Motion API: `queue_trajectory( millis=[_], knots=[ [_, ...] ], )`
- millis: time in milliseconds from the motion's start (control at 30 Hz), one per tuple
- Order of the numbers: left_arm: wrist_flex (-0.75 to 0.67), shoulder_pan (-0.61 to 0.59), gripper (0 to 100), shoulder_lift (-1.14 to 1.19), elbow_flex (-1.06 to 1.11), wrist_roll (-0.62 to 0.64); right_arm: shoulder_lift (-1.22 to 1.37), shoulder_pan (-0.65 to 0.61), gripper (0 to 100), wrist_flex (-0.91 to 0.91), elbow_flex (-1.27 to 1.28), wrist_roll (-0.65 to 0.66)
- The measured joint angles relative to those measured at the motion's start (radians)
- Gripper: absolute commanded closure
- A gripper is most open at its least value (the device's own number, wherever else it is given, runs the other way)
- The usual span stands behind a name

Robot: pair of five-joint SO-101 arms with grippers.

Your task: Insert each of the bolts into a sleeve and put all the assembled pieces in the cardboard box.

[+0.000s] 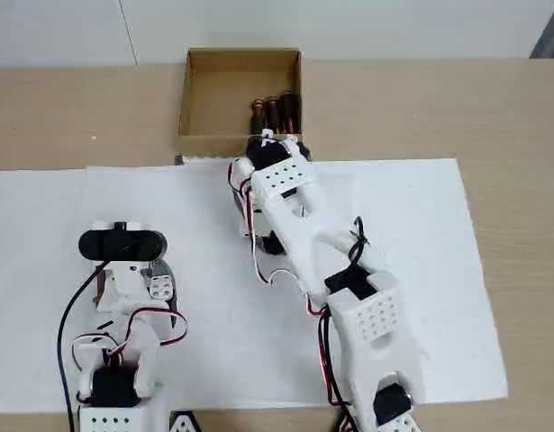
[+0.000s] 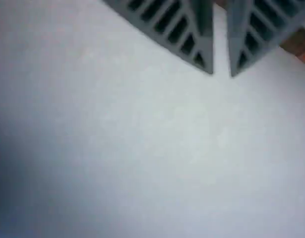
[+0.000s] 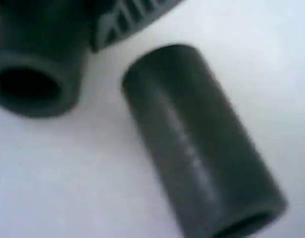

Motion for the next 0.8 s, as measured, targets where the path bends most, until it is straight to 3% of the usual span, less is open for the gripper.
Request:
queue_trajectory(
  millis=[300, 533, 800],
  knots=[
    [0.0, 0.0, 99, 0.0, 0.0, 0.0, -0.044, 0.0, 99.5, 0.0, 0.002, 0.0],
    [0.0, 0.0, 99, 0.0, 0.0, 0.0, -0.27, 0.002, 99.5, 0.064, 0.002, 0.049],
    [0.032, 0.0, 99, 0.0, -0.146, -0.002, -0.488, 0.107, 99.5, 0.083, 0.002, 0.064]
  ],
)
